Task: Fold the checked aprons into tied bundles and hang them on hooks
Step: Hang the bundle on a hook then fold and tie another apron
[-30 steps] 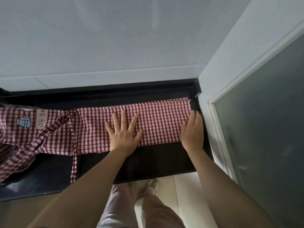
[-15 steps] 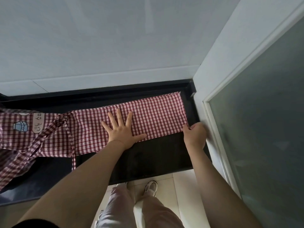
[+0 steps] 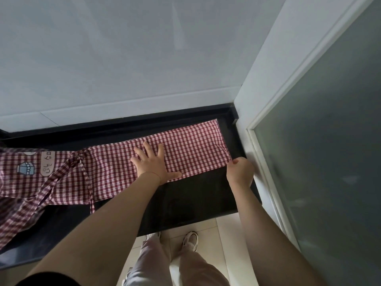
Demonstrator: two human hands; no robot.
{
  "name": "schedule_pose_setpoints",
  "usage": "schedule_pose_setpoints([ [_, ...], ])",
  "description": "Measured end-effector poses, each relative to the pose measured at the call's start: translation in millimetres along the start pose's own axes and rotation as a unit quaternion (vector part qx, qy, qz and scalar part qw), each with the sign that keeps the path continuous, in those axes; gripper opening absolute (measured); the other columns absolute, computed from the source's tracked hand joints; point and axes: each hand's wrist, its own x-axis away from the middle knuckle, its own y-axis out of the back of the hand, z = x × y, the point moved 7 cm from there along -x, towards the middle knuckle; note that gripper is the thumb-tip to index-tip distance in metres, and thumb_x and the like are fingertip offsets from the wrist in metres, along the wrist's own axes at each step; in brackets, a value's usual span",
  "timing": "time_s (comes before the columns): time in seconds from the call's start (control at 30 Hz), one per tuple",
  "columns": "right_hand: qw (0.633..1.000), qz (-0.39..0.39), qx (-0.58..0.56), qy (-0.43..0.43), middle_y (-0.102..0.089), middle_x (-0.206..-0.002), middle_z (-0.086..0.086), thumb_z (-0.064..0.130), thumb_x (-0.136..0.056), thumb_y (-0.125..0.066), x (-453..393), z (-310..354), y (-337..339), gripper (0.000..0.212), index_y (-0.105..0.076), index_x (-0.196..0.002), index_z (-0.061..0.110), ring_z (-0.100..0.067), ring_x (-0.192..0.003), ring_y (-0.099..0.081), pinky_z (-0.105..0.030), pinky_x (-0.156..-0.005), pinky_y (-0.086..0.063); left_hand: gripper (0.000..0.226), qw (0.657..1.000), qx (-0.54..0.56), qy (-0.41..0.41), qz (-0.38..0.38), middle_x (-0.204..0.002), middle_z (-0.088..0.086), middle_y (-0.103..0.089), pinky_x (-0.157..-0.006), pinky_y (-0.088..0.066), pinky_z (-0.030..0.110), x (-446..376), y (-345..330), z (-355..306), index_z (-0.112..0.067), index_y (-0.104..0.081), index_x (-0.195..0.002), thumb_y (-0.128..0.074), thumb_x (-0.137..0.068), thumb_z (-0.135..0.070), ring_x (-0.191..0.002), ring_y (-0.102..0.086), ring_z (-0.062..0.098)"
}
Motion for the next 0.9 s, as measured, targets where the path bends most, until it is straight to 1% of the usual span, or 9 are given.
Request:
schedule_pose_setpoints([
  [0.13,0.975,0.057,-0.200,-0.076,-0.068,-0.082,-0.005,0.014,-0.099,-0.058,-8.3,-7.2,0.9,0.011,-0.067,-0.100,0.009,-0.019,-0.067,-0.066,-0.032,-0.063,-0.057,0.131,1.000,0.000,0.009,0.013,-0.163,0.024,0.011,-0.116,-0.022,0.061,-0.7,4.5,-3.3,-0.024,0.011,-0.157,-0.051,-0.064,-0.092,-0.148,-0.002,0.051],
  [0.23,0.913,0.134,-0.355,-0.151,-0.064,-0.077,-0.001,0.015,-0.098,-0.060,-5.3,-4.6,-5.0,0.008,-0.067,-0.100,0.011,-0.013,-0.061,-0.056,-0.031,-0.065,-0.053,0.131,1.000,0.007,0.010,0.026,-0.162,0.025,0.013,-0.115,-0.024,0.062,-3.0,4.4,-4.1,-0.023,0.009,-0.157,-0.056,-0.065,-0.089,-0.147,0.000,0.052],
  [0.37,0.828,0.250,-0.480,-0.146,-0.057,-0.080,0.000,0.019,-0.102,-0.054,1.2,14.5,-12.1,0.011,-0.064,-0.106,0.014,-0.013,-0.069,-0.052,-0.034,-0.085,-0.048,0.131,0.999,0.011,0.011,0.029,-0.162,0.025,0.014,-0.115,-0.023,0.063,-4.5,4.1,-4.5,-0.023,0.009,-0.157,-0.057,-0.065,-0.089,-0.147,0.001,0.052],
  [0.47,0.875,0.262,-0.393,-0.105,-0.059,-0.091,-0.005,0.019,-0.105,-0.049,-8.0,21.9,-0.1,0.015,-0.061,-0.112,0.015,-0.017,-0.079,-0.056,-0.034,-0.083,-0.052,0.131,0.999,0.013,0.010,0.029,-0.162,0.025,0.014,-0.115,-0.024,0.063,-4.1,3.9,-5.1,-0.023,0.009,-0.157,-0.057,-0.065,-0.089,-0.147,0.001,0.052],
  [0.57,0.963,0.242,-0.110,-0.034,-0.058,-0.093,-0.009,0.014,-0.106,-0.043,-22.4,26.1,21.6,0.014,-0.057,-0.108,0.012,-0.018,-0.076,-0.061,-0.032,-0.067,-0.056,0.132,0.999,0.016,0.010,0.027,-0.161,0.026,0.015,-0.114,-0.023,0.063,-4.2,3.5,-5.4,-0.023,0.010,-0.157,-0.057,-0.064,-0.089,-0.147,0.001,0.052],
  [0.63,0.968,0.221,0.116,0.012,-0.058,-0.089,-0.011,0.008,-0.104,-0.044,-24.1,29.9,27.6,0.014,-0.057,-0.108,0.007,-0.027,-0.083,-0.067,-0.036,-0.069,-0.057,0.132,0.999,0.016,0.009,0.028,-0.161,0.026,0.015,-0.114,-0.023,0.063,-4.7,3.0,-5.6,-0.023,0.010,-0.157,-0.056,-0.064,-0.089,-0.147,0.002,0.053],
  [0.7,0.957,0.144,0.245,0.059,-0.061,-0.095,-0.011,0.005,-0.100,-0.051,-18.5,44.3,30.5,0.014,-0.059,-0.111,0.003,-0.030,-0.094,-0.067,-0.035,-0.072,-0.052,0.132,0.999,0.016,0.011,0.027,-0.161,0.026,0.016,-0.114,-0.023,0.063,-4.8,2.0,-4.9,-0.023,0.011,-0.157,-0.056,-0.064,-0.089,-0.147,0.002,0.053],
  [0.8,0.978,0.028,0.183,0.093,-0.061,-0.119,-0.011,0.011,-0.098,-0.057,-6.9,63.3,31.6,0.023,-0.056,-0.121,0.006,-0.028,-0.106,-0.063,-0.033,-0.077,-0.049,0.133,1.000,0.016,0.010,0.024,-0.161,0.026,0.016,-0.114,-0.023,0.064,-4.8,0.8,-4.5,-0.023,0.012,-0.157,-0.054,-0.064,-0.090,-0.147,0.003,0.053],
  [0.9,0.990,0.050,0.100,0.084,-0.054,-0.129,-0.013,0.021,-0.098,-0.053,-12.8,55.9,15.6,0.031,-0.053,-0.125,0.005,-0.028,-0.114,-0.058,-0.038,-0.088,-0.053,0.133,1.000,0.017,0.008,0.022,-0.161,0.025,0.017,-0.114,-0.023,0.064,-5.1,0.0,-5.5,-0.023,0.013,-0.157,-0.053,-0.064,-0.091,-0.147,0.003,0.053],
])
